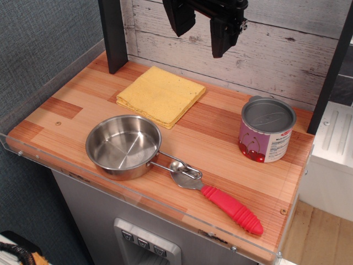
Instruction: Move the cloth to the bottom left corner of the table.
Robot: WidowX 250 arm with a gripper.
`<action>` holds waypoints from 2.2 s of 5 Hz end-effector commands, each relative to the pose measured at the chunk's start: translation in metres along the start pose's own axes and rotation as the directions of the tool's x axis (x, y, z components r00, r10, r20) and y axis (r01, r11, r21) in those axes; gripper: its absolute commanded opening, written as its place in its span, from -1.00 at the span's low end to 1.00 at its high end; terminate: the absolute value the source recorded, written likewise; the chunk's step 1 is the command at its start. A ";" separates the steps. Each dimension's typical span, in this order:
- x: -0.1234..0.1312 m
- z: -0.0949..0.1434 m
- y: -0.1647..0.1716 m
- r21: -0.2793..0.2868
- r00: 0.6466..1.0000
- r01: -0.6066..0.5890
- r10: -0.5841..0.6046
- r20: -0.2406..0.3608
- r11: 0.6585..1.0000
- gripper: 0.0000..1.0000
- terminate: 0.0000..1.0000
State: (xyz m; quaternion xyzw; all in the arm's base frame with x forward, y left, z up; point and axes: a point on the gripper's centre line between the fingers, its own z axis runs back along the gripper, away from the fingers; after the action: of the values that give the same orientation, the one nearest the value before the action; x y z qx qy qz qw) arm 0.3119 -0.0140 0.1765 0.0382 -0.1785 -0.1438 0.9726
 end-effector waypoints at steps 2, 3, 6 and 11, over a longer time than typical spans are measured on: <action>0.000 -0.016 0.021 0.028 0.999 0.030 -0.029 -0.042 0.999 1.00 -1.00; -0.002 -0.029 0.035 0.046 0.998 0.027 -0.024 -0.058 0.999 1.00 -1.00; -0.007 -0.099 0.094 0.059 0.993 0.002 0.006 -0.121 0.998 -1.00 -1.00; -0.024 -0.166 0.118 0.016 0.987 0.049 -0.046 -0.154 0.999 -1.00 -1.00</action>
State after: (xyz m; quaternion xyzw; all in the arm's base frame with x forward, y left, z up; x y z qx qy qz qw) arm 0.3773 0.1033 0.0152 0.0539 -0.0859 -0.1656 0.9810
